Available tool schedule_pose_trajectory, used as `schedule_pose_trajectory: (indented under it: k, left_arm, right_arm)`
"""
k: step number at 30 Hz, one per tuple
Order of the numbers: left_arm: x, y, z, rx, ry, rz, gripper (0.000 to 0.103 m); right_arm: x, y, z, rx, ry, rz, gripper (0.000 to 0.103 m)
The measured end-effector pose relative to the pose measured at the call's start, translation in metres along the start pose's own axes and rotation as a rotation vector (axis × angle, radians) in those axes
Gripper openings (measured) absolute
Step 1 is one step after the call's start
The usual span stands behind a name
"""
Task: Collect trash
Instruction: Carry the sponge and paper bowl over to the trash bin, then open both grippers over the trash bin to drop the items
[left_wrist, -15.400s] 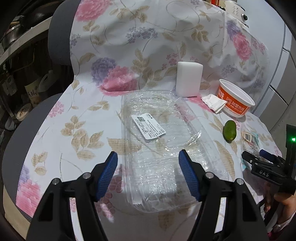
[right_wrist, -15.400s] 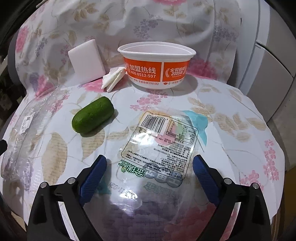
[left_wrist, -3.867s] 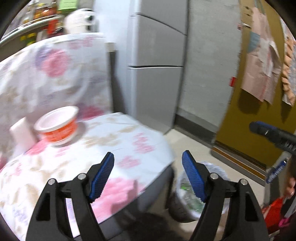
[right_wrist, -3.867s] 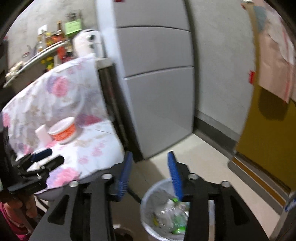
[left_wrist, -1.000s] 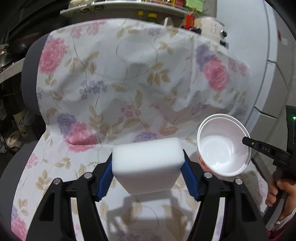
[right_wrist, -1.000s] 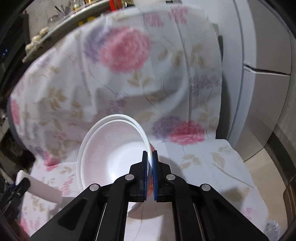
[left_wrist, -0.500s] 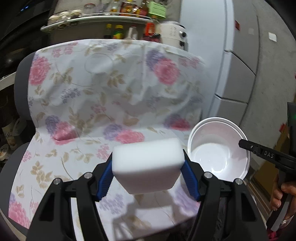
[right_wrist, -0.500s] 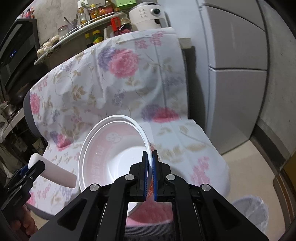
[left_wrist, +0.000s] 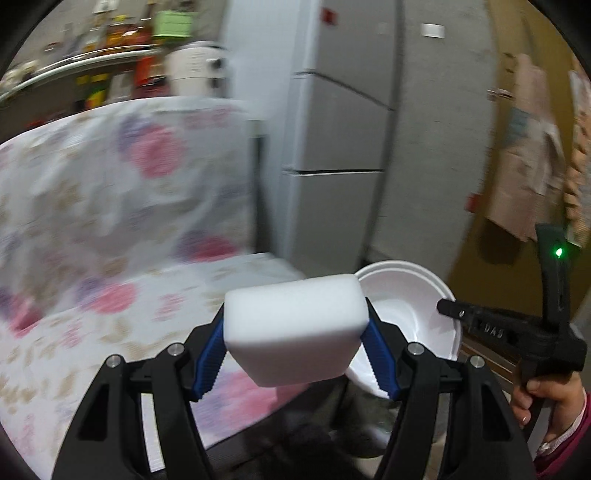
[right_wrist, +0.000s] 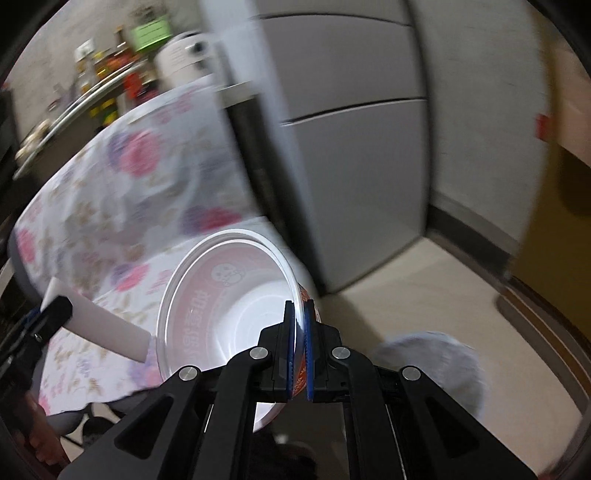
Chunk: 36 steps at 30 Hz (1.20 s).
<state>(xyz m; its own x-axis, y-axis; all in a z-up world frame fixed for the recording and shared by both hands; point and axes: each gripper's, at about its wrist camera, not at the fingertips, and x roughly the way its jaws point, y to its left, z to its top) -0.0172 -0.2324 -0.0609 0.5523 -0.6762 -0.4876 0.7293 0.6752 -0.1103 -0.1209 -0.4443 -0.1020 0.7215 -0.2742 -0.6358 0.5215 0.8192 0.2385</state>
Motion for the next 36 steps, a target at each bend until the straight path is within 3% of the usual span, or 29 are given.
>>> schedule_pose_trajectory:
  k: [5, 10, 17, 22, 25, 26, 27, 29, 36]
  left_arm:
    - [0.027, -0.06, 0.002, 0.078, -0.005, -0.156, 0.065]
    - [0.051, -0.103, -0.007, 0.143, 0.025, -0.26, 0.066]
    - [0.079, -0.132, -0.021, 0.174, 0.071, -0.317, 0.066]
    - [0.105, -0.141, -0.027, 0.164, 0.123, -0.333, 0.066]
    - [0.12, -0.146, -0.028, 0.152, 0.148, -0.351, 0.07]
    - [0.124, -0.147, -0.028, 0.148, 0.159, -0.354, 0.076]
    - [0.128, -0.149, -0.028, 0.146, 0.168, -0.354, 0.08]
    - [0.135, -0.149, -0.028, 0.141, 0.186, -0.332, 0.087]
    - [0.137, -0.127, -0.028, 0.11, 0.196, -0.298, 0.087]
  right_arm:
    - [-0.021, -0.053, -0.011, 0.081, -0.014, -0.107, 0.005]
    - [-0.026, -0.093, -0.028, 0.148, 0.0, -0.189, 0.005]
    - [-0.016, -0.127, -0.042, 0.207, 0.03, -0.254, 0.005]
    - [0.007, -0.145, -0.049, 0.234, 0.081, -0.245, 0.006]
    - [0.03, -0.151, -0.051, 0.244, 0.124, -0.202, 0.013]
    - [0.038, -0.152, -0.051, 0.244, 0.139, -0.197, 0.018]
    - [0.044, -0.154, -0.052, 0.247, 0.151, -0.203, 0.034]
    - [0.046, -0.155, -0.053, 0.25, 0.156, -0.211, 0.049]
    - [0.027, -0.155, -0.046, 0.218, 0.122, -0.256, 0.049]
